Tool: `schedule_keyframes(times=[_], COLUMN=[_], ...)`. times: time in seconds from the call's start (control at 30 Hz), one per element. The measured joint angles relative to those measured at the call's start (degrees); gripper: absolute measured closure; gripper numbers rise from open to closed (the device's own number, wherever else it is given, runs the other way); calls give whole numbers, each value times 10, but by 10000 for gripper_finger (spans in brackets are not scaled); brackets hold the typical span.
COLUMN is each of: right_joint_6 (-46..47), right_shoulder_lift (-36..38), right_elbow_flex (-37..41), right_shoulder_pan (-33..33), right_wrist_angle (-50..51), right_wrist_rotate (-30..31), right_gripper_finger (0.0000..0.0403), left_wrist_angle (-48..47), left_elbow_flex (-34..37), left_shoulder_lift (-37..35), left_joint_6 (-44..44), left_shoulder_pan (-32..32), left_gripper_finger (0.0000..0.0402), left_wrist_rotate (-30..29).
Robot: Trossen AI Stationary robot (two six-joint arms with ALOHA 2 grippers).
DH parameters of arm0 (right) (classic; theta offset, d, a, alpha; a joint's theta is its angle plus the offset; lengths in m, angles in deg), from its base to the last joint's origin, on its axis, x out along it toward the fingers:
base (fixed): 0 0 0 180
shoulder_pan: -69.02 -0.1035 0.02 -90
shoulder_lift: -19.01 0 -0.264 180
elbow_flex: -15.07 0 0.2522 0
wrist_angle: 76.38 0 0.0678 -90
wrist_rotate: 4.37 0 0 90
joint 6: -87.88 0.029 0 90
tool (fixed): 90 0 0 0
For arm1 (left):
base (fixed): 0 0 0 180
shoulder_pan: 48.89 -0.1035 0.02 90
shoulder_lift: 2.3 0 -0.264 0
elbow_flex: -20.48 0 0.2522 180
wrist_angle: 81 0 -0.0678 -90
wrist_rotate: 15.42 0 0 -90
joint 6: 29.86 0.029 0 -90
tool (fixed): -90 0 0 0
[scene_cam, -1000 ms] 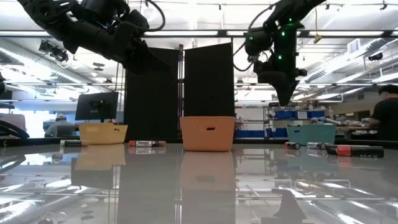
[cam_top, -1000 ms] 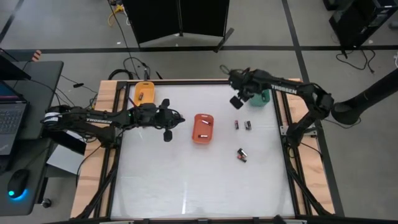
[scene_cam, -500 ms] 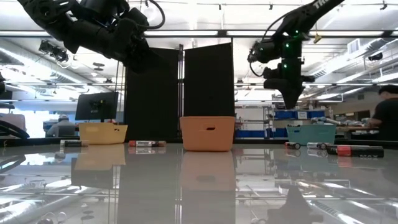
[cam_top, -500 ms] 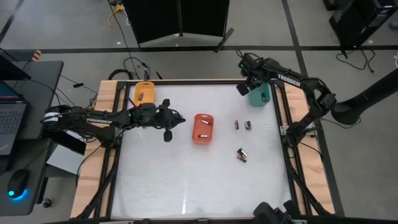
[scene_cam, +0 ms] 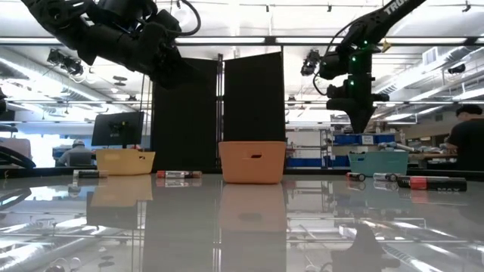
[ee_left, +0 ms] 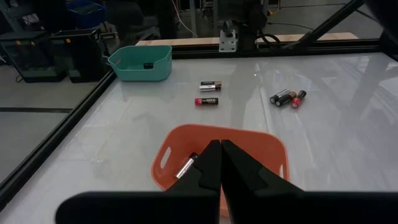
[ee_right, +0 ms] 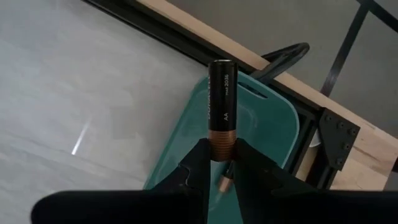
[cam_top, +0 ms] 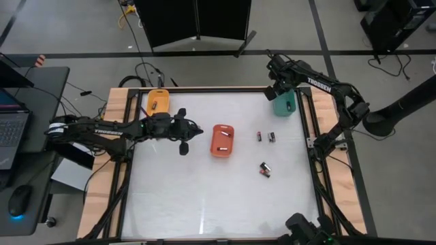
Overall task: Sort batteries
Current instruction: Put the black-brown battery into the green bin
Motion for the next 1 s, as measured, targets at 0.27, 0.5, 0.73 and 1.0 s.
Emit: schedule_keyframes(times=[0.27, 0.5, 0.73, 1.0], right_joint_6=[1, 12, 29, 47], right_shoulder_lift=[0, 0, 0, 0], right_elbow_flex=[0, 12, 78, 165], right_shoulder_pan=[15, 27, 30, 41], right_wrist_angle=[0, 0, -20, -121], right_wrist_rotate=[-10, -15, -43, -62], right_gripper_finger=[343, 342, 342, 342], left_wrist_angle=[-1, -1, -1, -2], left_elbow_flex=[0, 0, 0, 0], left_shoulder_lift=[0, 0, 0, 0], left_joint_6=[0, 1, 0, -2], left_shoulder_pan=[0, 0, 0, 0], left_gripper_finger=[387, 387, 387, 387], left_wrist_rotate=[0, 0, 0, 0])
